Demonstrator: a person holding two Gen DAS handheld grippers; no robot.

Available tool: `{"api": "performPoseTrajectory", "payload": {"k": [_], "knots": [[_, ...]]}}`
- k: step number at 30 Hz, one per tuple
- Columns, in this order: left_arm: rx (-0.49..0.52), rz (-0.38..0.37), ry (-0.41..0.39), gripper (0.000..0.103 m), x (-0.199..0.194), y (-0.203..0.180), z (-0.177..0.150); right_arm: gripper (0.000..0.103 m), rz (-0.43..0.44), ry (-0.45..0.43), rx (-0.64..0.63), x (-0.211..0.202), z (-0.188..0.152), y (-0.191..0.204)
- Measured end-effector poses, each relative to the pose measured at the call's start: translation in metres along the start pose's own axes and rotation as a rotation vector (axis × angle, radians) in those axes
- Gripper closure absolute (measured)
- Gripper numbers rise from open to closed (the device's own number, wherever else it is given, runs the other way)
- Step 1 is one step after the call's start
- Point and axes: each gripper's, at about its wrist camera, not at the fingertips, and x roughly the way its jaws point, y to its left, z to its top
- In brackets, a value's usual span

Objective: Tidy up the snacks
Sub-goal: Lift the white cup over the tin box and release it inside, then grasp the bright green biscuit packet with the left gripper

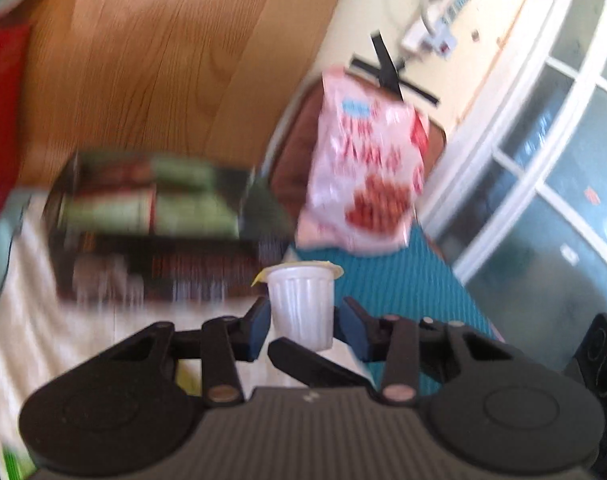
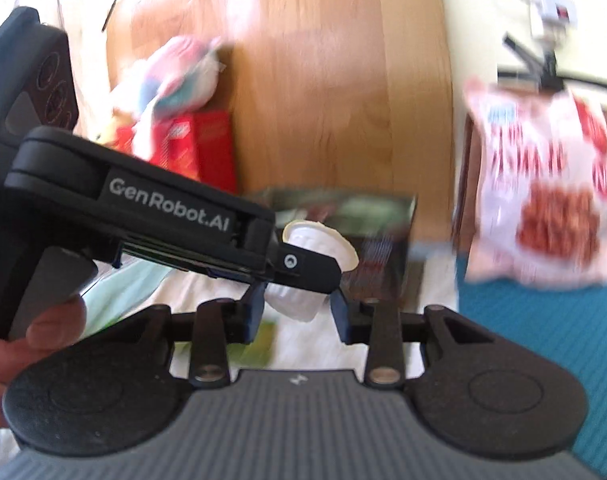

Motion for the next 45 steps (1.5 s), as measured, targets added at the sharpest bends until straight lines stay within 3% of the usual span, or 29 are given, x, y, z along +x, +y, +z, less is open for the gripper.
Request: {"api": "performPoseTrajectory", "payload": {"k": [5, 8, 11, 12, 17, 19, 22, 28, 31, 35, 38, 40, 42, 45], "knots": [[-0.047, 0.020, -0.009, 0.063, 0.048, 0.016, 0.046, 0.064, -0.061, -0.021, -0.052, 0.055, 0.028, -0.026], [-0.063, 0.033, 0.013, 0.060, 0.073, 0.028, 0.053, 0.063, -0.127, -0.019, -0.096, 0.081, 0.029, -0.033], [-0.047, 0.075, 0.028, 0.049, 0.086, 0.032, 0.051, 0.056, -0.178, -0.037, -0.120, 0.084, 0.025, -0.035], [-0.048, 0.071, 0.025, 0.044, 0.083, 0.033, 0.049, 0.056, -0.170, -0.043, -0.108, 0.080, 0.024, -0.036], [-0.037, 0.015, -0.046, 0.046, 0.022, 0.042, 0.033, 0.052, -0.114, -0.078, -0.081, 0.041, 0.018, -0.031], [-0.069, 0.013, -0.068, 0.045, -0.009, 0.056, 0.021, 0.052, -0.042, -0.049, -0.053, 0.027, 0.010, -0.029], [-0.130, 0.074, -0.051, 0.045, -0.043, 0.080, -0.006, 0.052, 0.121, 0.085, 0.025, 0.023, -0.003, -0.025], [-0.257, 0.167, -0.007, 0.045, -0.093, 0.120, -0.075, 0.052, 0.337, 0.347, 0.243, 0.033, -0.034, -0.008], [-0.313, 0.160, -0.024, 0.045, -0.113, 0.132, -0.099, 0.052, 0.429, 0.395, 0.313, 0.028, -0.042, 0.016], [-0.359, 0.154, -0.014, 0.050, -0.117, 0.140, -0.114, 0.052, 0.407, 0.369, 0.190, 0.022, -0.043, 0.059], [-0.360, 0.109, -0.001, 0.060, -0.113, 0.136, -0.120, 0.053, 0.421, 0.360, 0.114, 0.025, -0.043, 0.078], [-0.338, 0.119, -0.001, 0.060, -0.110, 0.127, -0.122, 0.059, 0.372, 0.342, 0.033, 0.022, -0.043, 0.091], [-0.296, 0.120, 0.008, 0.060, -0.104, 0.114, -0.120, 0.061, 0.326, 0.331, 0.012, 0.015, -0.043, 0.091], [-0.259, 0.059, 0.021, 0.060, -0.094, 0.096, -0.117, 0.061, 0.277, 0.298, 0.045, -0.003, -0.046, 0.069]]}}
